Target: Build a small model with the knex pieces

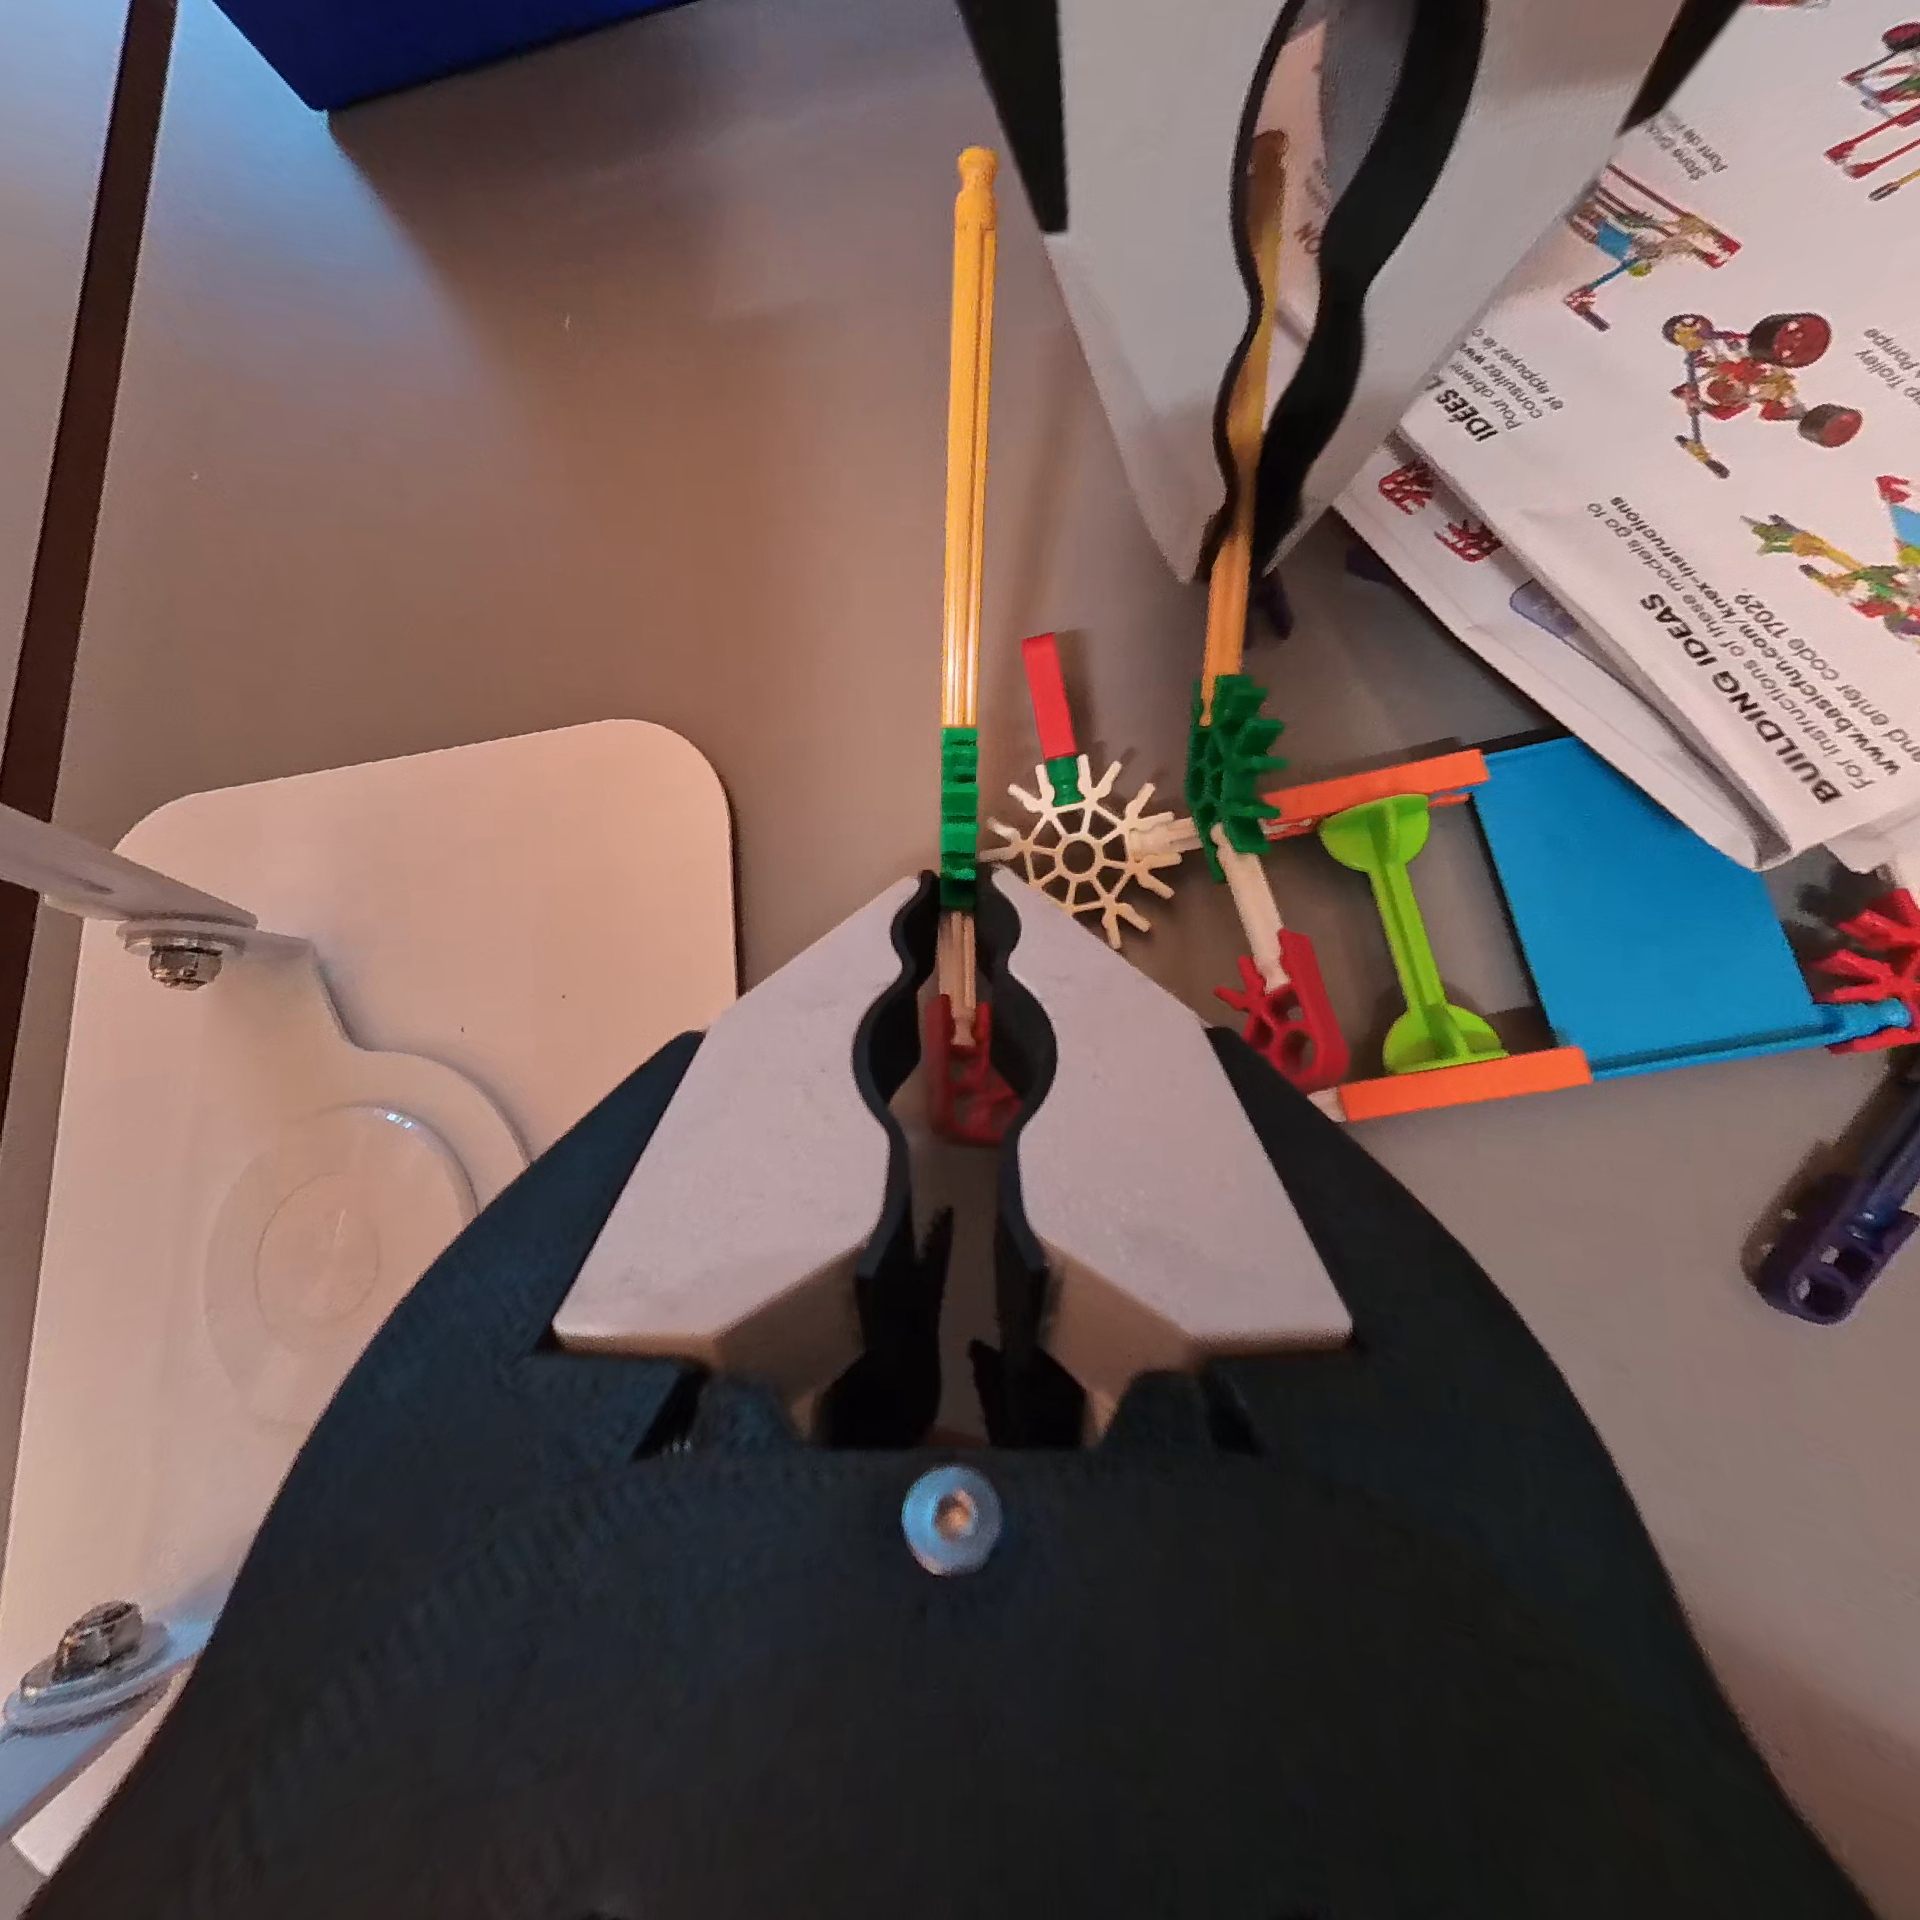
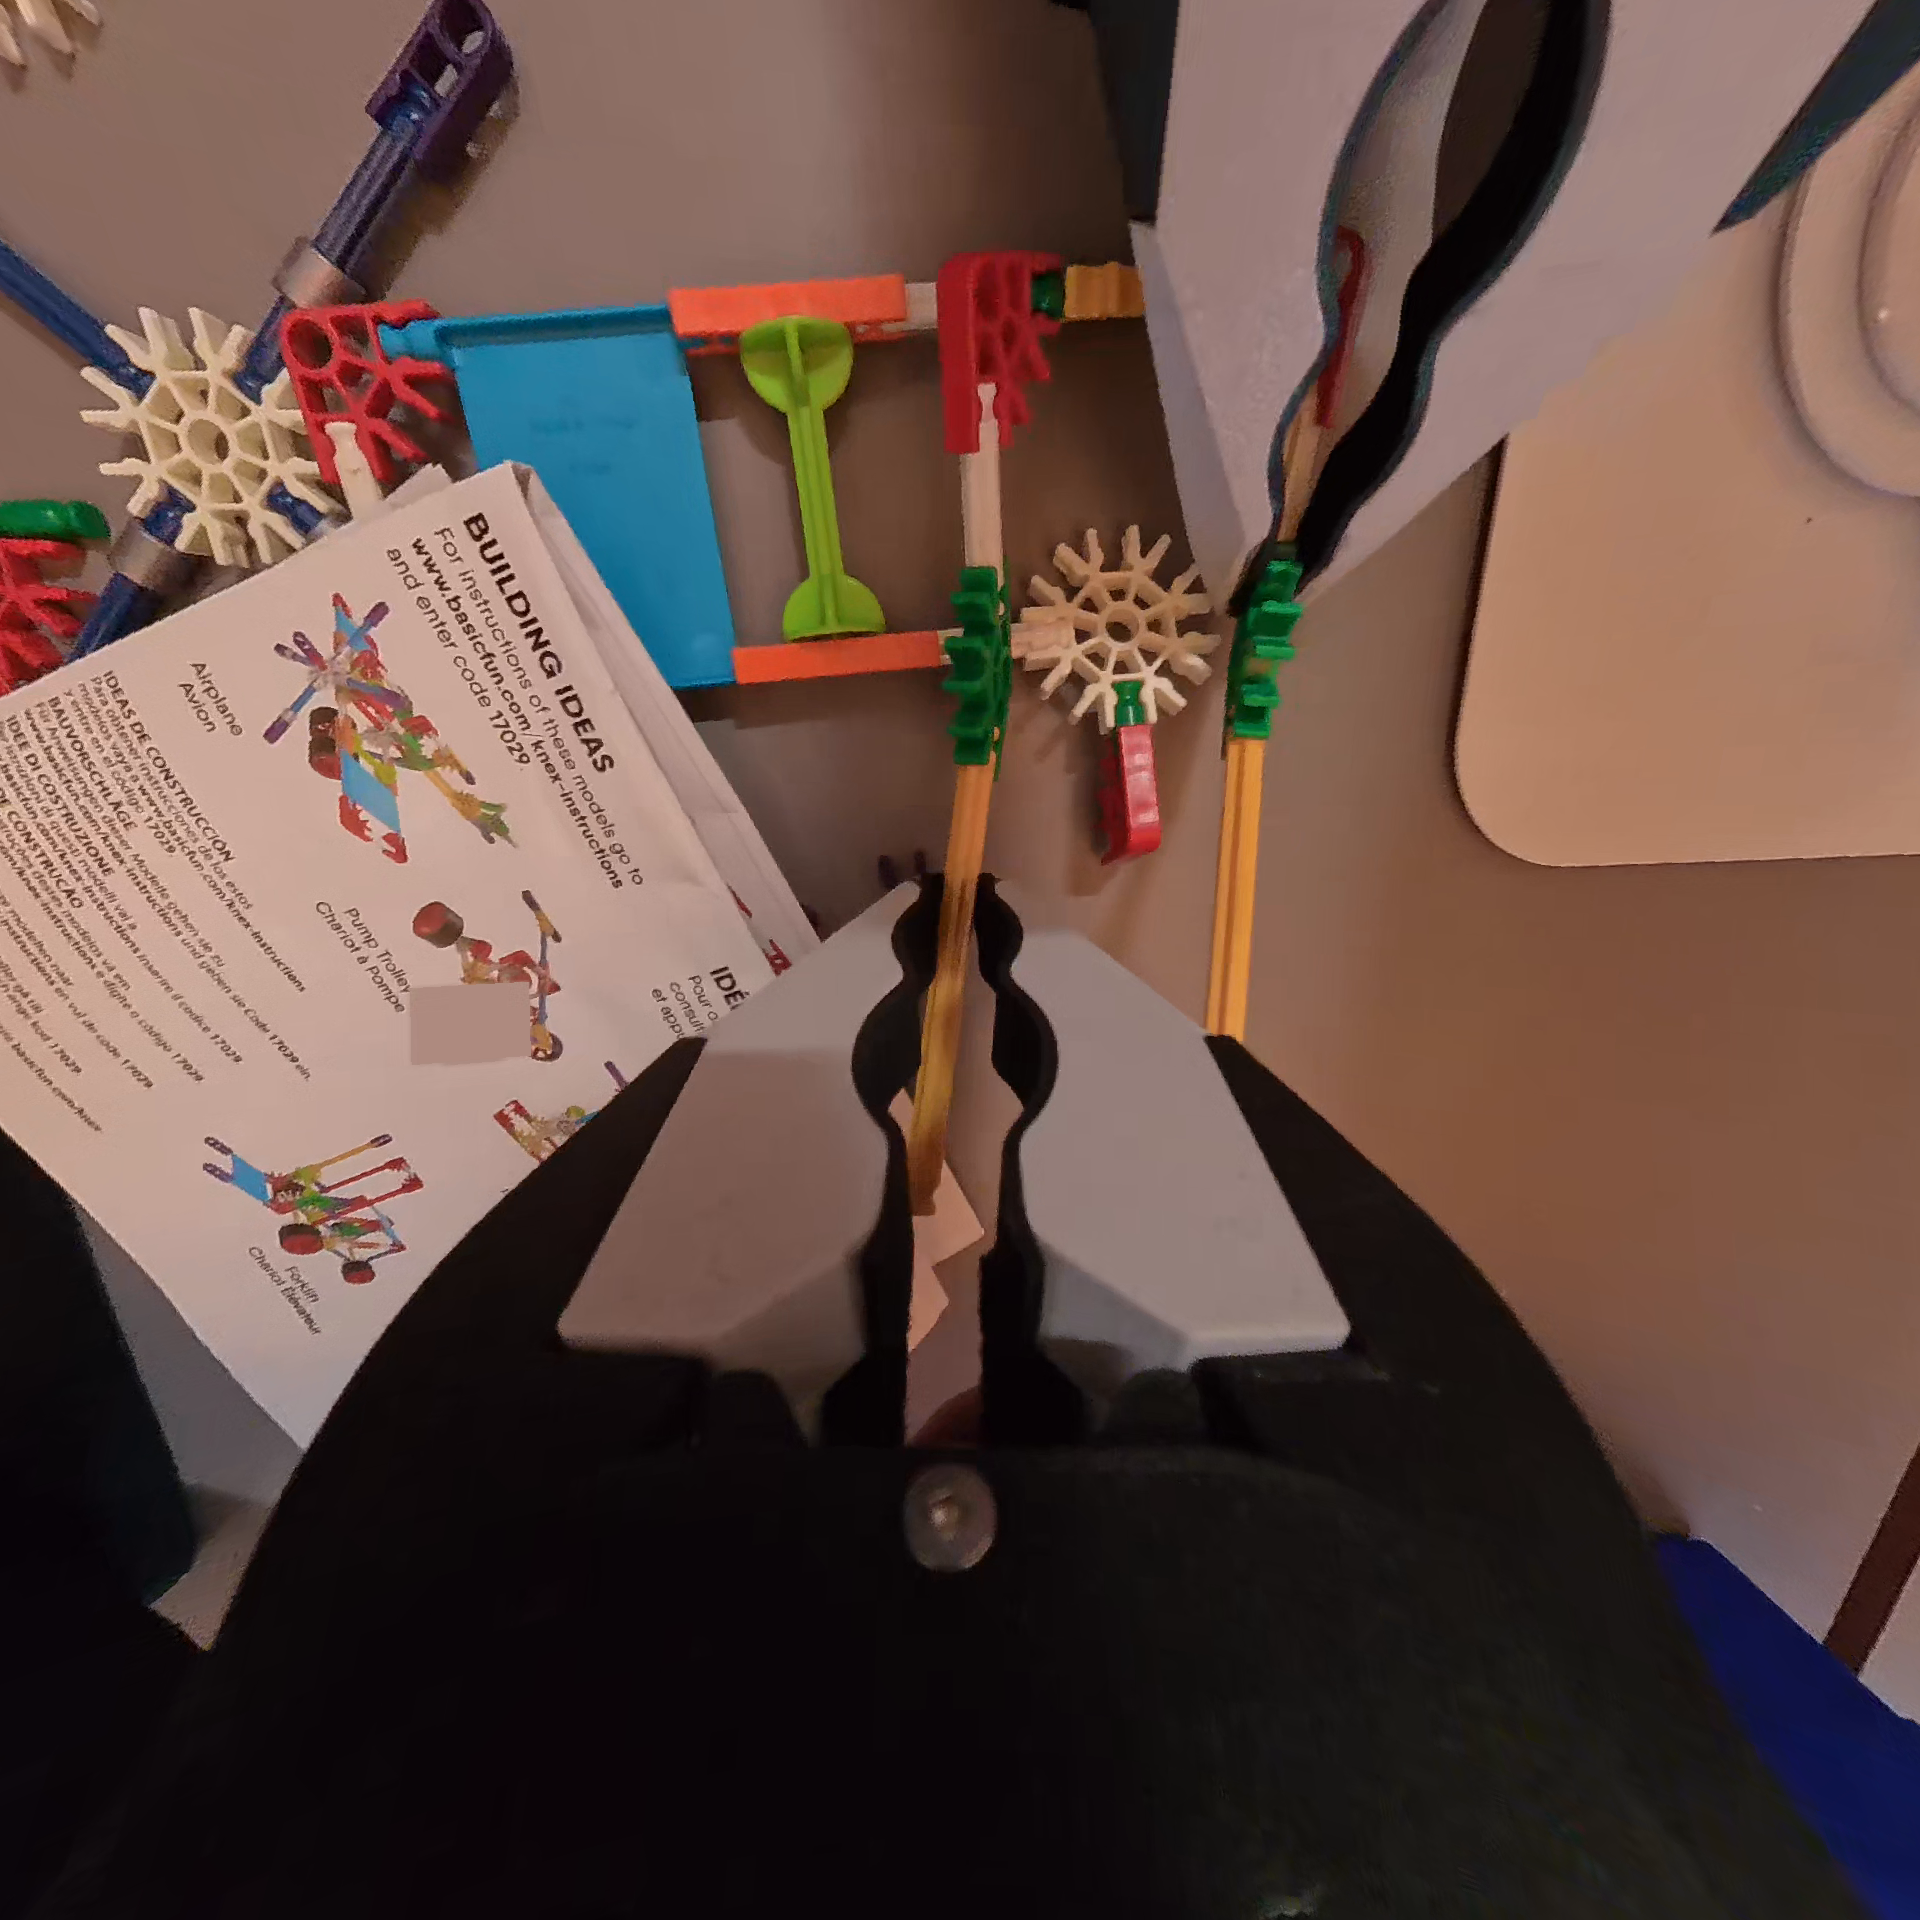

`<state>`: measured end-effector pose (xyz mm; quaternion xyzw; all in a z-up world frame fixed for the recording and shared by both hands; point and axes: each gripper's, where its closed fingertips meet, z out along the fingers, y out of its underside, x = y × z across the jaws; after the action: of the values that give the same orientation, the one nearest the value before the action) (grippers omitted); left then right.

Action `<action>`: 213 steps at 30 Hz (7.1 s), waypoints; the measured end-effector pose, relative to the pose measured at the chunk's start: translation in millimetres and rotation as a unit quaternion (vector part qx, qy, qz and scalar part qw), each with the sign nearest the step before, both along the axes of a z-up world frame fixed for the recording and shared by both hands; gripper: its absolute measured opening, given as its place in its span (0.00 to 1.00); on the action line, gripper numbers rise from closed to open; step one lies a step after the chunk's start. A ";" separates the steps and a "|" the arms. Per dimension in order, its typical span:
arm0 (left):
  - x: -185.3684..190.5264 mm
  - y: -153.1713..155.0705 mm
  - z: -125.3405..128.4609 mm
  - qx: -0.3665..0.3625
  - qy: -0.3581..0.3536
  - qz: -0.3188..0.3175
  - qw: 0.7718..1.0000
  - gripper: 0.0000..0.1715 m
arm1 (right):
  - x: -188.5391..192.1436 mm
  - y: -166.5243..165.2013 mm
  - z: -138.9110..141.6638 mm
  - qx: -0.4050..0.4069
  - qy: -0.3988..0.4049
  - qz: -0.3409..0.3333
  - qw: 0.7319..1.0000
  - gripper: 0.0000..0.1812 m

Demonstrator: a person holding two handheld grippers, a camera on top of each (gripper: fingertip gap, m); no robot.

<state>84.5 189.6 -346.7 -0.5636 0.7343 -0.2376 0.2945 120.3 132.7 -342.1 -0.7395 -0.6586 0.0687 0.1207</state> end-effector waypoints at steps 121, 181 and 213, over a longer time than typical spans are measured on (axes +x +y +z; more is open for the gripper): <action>-146.5 24.2 -7.2 0.070 0.175 0.250 0.950 0.11 | 6.3 55.6 42.0 0.082 0.118 -0.129 0.981 0.11; -107.5 11.2 -7.1 0.045 0.127 0.247 0.960 0.40 | -46.3 53.9 31.6 -0.011 0.211 -0.160 0.964 0.00; -139.9 38.1 -3.1 0.089 0.139 0.298 0.940 0.38 | 15.5 142.4 80.2 0.236 0.293 -0.288 0.881 0.09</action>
<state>-55.5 227.7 -349.8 -0.7557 0.5843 0.0083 0.2956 135.8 275.1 -262.0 -0.7924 -0.3480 0.0870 0.4935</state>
